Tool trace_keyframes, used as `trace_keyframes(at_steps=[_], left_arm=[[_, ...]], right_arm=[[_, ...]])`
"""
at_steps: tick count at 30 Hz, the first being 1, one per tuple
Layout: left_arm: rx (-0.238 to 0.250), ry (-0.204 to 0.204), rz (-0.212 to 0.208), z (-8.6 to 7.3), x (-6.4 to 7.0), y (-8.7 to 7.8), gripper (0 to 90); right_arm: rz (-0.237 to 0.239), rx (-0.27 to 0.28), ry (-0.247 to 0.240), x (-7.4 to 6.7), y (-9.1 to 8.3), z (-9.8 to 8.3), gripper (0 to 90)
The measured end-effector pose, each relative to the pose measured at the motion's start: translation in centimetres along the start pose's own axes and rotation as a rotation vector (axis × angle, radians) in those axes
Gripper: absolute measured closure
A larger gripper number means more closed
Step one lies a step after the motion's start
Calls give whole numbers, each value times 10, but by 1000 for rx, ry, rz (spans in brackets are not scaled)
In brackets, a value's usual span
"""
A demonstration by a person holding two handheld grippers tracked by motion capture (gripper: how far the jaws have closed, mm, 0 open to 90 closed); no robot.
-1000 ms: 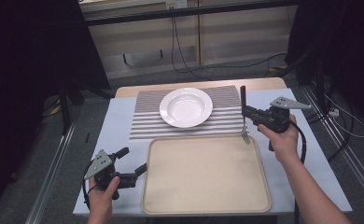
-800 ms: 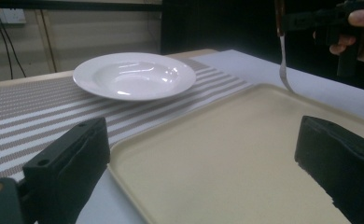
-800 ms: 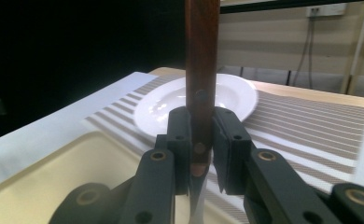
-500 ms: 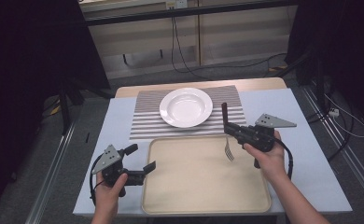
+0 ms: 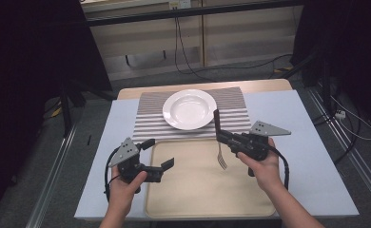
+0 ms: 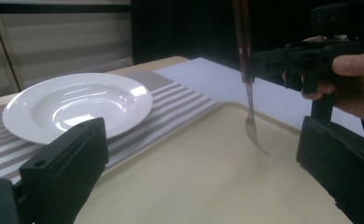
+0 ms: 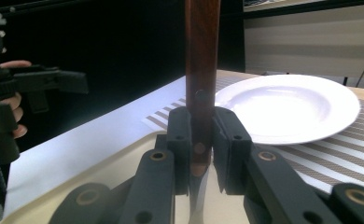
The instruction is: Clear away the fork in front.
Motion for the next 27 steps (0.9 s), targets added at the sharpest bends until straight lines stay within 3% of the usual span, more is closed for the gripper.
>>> trace_keyframes(at_steps=[5,10,13,19,27], left_arm=[[11,-23,5,8,5,12,23],[17,-71,-14,11,10,22,25],[20,-107,-3,14,11,27,29],[2,-80,-17,21,16,35,74],[8,-104,-31,30,23,49,187]], right_arm=[[13,-2,-5,-7,6,-2,777],[30,-7,-4,-12,13,-5,777],[41,-17,-8,-16,18,-7,777],[64,-18,-19,-25,28,-7,776],[73,-39,-46,-31,36,-11,776]])
Point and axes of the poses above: each handheld gripper's, and its own axes: y roughly forward along the jaws, z roughly out of its top, x roughly to its right, the point moved 5 cm from there along y, roughly forward along the jaws, and after that the axes turned 13 degrees about z, right-handed, at the moved point
